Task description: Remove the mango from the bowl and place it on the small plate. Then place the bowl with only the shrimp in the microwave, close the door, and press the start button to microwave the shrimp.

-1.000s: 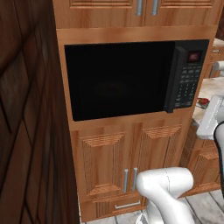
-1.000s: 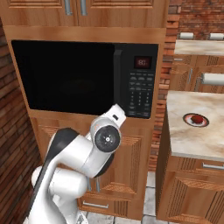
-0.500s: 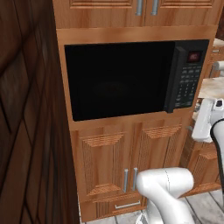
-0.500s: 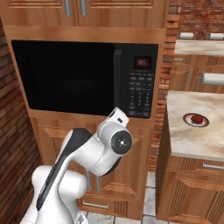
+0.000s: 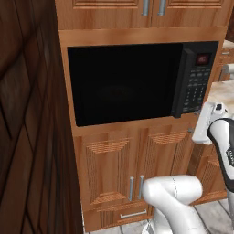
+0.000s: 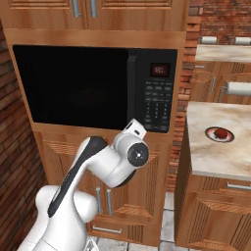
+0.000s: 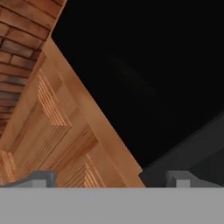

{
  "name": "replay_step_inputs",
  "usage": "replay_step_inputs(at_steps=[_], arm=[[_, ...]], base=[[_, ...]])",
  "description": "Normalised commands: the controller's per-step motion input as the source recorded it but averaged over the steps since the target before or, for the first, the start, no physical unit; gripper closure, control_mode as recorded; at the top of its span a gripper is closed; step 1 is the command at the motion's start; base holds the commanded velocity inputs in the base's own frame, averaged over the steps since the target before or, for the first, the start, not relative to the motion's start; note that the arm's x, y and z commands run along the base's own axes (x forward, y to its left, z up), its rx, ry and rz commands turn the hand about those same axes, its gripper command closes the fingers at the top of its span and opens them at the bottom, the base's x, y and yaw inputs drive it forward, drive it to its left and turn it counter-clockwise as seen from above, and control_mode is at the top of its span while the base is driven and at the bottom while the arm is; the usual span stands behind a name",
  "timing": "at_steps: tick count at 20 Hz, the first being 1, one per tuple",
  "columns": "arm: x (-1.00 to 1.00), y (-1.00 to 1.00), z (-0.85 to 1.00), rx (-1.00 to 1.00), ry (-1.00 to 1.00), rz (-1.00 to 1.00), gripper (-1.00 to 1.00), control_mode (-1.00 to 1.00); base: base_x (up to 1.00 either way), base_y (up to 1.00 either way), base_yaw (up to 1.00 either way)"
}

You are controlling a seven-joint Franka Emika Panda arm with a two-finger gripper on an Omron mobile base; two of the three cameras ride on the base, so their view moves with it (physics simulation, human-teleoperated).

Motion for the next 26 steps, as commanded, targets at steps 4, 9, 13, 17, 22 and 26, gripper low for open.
replay_step_inputs(at_steps=[4, 9, 13, 17, 22, 26], arm=[[0.42, -0.18, -0.16, 0.0, 0.0, 0.0, -1.0, -1.0], [0.24, -0.39, -0.14, 0.01, 0.0, 0.0, -1.0, -1.0], [0.26, -0.19, -0.16, 0.0, 0.0, 0.0, -1.0, -1.0], [0.34, -0.03, -0.21, 0.0, 0.0, 0.0, -1.0, -1.0], [0.4, 0.0, -0.2, 0.0, 0.0, 0.0, -1.0, -1.0], [0.45, -0.01, -0.23, 0.0, 0.0, 0.0, -1.0, -1.0]], base=[[0.0, 0.0, 0.0], [0.0, 0.0, 0.0], [0.0, 0.0, 0.0], [0.0, 0.0, 0.0], [0.0, 0.0, 0.0], [0.0, 0.0, 0.0]])
